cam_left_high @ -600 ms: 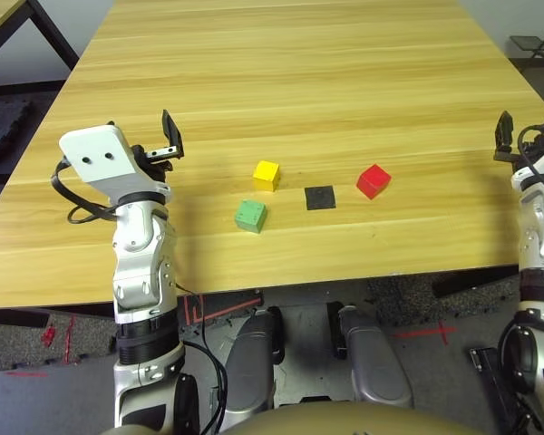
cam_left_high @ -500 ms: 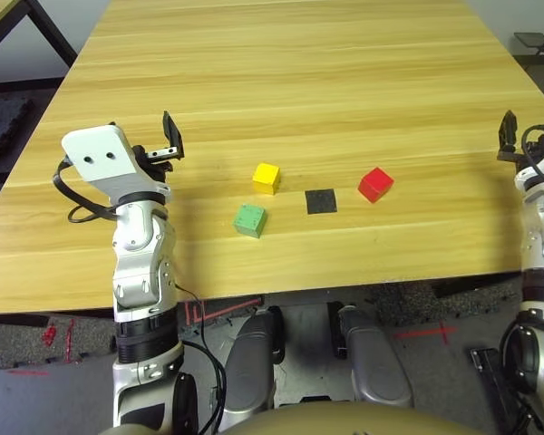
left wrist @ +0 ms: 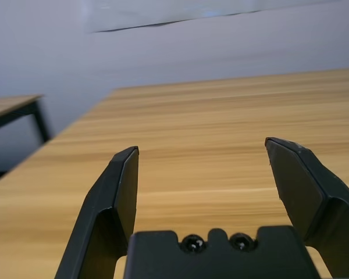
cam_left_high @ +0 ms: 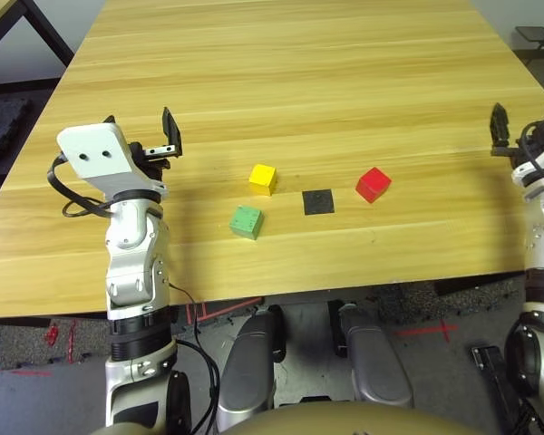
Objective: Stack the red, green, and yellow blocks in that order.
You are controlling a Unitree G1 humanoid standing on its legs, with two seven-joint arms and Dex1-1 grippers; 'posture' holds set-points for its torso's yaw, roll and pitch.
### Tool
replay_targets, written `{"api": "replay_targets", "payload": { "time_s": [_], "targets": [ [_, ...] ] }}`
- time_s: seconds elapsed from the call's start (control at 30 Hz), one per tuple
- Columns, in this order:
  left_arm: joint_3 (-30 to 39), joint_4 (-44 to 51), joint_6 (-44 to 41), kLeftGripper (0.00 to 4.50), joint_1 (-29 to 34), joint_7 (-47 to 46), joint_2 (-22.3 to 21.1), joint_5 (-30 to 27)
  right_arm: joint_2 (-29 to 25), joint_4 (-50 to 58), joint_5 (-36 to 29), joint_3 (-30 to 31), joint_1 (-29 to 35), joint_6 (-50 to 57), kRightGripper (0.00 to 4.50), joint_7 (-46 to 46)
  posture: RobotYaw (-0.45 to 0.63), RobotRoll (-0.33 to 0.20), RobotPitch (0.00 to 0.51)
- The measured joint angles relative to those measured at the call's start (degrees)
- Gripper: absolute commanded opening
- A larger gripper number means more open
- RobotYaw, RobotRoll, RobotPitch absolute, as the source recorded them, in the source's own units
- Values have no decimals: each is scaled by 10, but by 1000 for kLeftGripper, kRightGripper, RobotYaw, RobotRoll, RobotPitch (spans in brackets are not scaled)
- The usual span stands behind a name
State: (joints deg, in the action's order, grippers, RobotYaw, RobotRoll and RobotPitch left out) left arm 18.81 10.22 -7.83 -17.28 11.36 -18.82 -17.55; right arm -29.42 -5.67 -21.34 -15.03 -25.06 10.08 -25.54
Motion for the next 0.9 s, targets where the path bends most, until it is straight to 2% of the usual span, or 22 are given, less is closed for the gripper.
{"api": "replay_targets", "payload": {
  "time_s": [0.2,0.37,0.5,0.7,0.9],
  "targets": [
    [-2,-52,-31,4438,-12,206,-104,-104,-40,94,-72,20,4,137,4500,-80,248,-25,199],
    [-14,-98,-48,4438,-30,360,-183,-143,-65,135,-93,35,3,211,4500,-109,242,-34,201],
    [-47,-134,-44,4438,-45,470,-225,-144,-92,150,-93,55,7,255,4500,-133,236,-34,200],
    [-108,-207,2,4438,-95,566,-233,-100,-99,169,-93,78,12,287,4500,-165,227,-39,200],
    [-127,-250,32,4438,-126,598,-230,-78,-100,180,-87,107,36,294,4500,-177,226,-39,200]
  ]
}}
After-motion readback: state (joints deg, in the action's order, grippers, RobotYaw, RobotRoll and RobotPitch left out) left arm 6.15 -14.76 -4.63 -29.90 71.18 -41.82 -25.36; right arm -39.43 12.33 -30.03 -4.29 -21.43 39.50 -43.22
